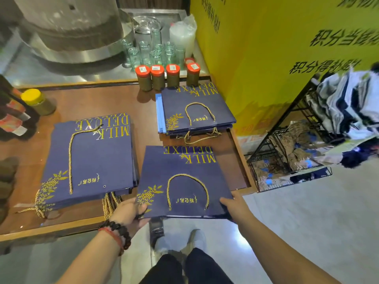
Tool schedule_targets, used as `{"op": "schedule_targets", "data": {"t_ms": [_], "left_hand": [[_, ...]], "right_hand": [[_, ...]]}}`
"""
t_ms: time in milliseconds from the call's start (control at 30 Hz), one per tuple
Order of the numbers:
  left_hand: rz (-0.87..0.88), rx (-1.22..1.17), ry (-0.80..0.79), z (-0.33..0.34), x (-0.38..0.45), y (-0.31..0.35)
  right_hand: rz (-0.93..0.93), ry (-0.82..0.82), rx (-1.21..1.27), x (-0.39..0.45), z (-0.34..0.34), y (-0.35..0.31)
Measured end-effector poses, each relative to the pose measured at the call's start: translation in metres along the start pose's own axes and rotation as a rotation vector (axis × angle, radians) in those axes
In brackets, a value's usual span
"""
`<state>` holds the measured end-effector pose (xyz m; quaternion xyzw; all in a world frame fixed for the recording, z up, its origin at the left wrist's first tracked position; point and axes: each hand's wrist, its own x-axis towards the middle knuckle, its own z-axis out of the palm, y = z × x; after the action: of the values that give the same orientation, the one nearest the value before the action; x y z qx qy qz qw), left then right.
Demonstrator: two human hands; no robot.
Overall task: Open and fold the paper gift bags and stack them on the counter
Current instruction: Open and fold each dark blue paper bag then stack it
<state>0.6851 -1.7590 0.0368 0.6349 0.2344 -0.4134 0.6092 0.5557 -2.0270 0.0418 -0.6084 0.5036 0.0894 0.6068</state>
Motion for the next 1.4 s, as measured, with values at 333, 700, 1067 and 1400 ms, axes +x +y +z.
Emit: {"op": "schedule_targets", "data": {"t_ms": [333,700,1067,1400], "left_hand": [[0.243,0.011,0.048,-0.036,-0.043,0.02],[0.398,0.008,0.097,-0.061,-0.052,0.056],[0.452,-0.009,0.04,0.008,-0.014,0.119],[0.426,0.066,0.099,0.109,0.065,0.183]], "right_hand": [[0.058,-0.174,0.191,-0.04,0.009,-0.017],[-0.182,-0.243,0.253,-0.049,0.04,-0.071],[-0.263,-0.149,0.261,0.004,0.002,-0.139],[-0.185,-0.154,0.292,0.119,-0.053,-0.208]]}}
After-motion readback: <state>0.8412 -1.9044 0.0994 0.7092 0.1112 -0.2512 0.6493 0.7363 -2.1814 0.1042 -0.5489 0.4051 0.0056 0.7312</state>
